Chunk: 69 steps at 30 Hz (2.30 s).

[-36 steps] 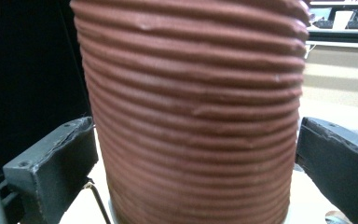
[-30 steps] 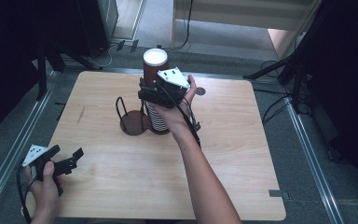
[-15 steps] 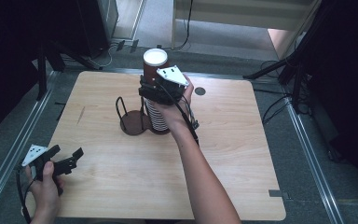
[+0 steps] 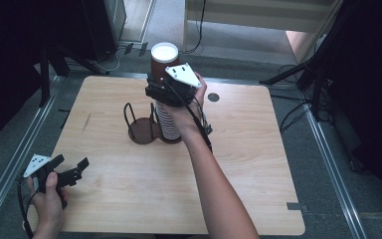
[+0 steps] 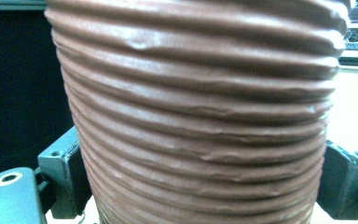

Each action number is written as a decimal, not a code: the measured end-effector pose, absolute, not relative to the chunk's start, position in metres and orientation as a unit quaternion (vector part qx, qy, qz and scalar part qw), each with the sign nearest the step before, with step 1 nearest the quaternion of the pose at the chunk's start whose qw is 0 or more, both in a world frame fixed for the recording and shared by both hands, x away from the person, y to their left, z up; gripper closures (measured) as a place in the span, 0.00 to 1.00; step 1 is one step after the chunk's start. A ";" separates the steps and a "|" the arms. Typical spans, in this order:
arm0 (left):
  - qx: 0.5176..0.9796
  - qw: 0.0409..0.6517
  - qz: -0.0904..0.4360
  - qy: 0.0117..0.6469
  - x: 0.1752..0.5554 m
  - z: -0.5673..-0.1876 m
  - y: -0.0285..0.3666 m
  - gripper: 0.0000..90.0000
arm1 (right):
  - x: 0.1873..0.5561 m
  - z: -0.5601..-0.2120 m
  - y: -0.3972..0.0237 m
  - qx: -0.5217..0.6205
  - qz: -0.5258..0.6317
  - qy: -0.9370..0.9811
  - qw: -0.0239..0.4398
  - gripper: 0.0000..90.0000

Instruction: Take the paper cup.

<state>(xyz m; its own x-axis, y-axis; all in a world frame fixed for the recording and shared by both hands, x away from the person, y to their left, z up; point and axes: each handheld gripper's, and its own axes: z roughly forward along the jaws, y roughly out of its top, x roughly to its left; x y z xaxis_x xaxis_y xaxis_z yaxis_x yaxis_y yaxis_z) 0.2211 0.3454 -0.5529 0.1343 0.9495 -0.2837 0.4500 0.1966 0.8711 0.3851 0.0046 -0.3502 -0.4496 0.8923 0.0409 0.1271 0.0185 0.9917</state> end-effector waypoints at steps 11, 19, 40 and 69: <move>0.575 0.485 0.259 0.606 0.221 -0.553 0.346 0.00 | 0.382 -0.326 0.004 0.406 0.586 0.615 0.336 0.12; 0.575 0.490 0.249 0.606 0.222 -0.553 0.347 0.00 | 0.376 -0.303 0.003 0.399 0.597 0.606 0.343 0.12; 0.579 0.511 0.233 0.591 0.225 -0.554 0.346 0.00 | 0.356 -0.273 -0.039 0.412 0.607 0.571 0.368 0.13; 0.604 0.511 0.242 0.562 0.224 -0.553 0.340 0.00 | 0.317 -0.327 -0.120 0.458 0.575 0.570 0.367 0.13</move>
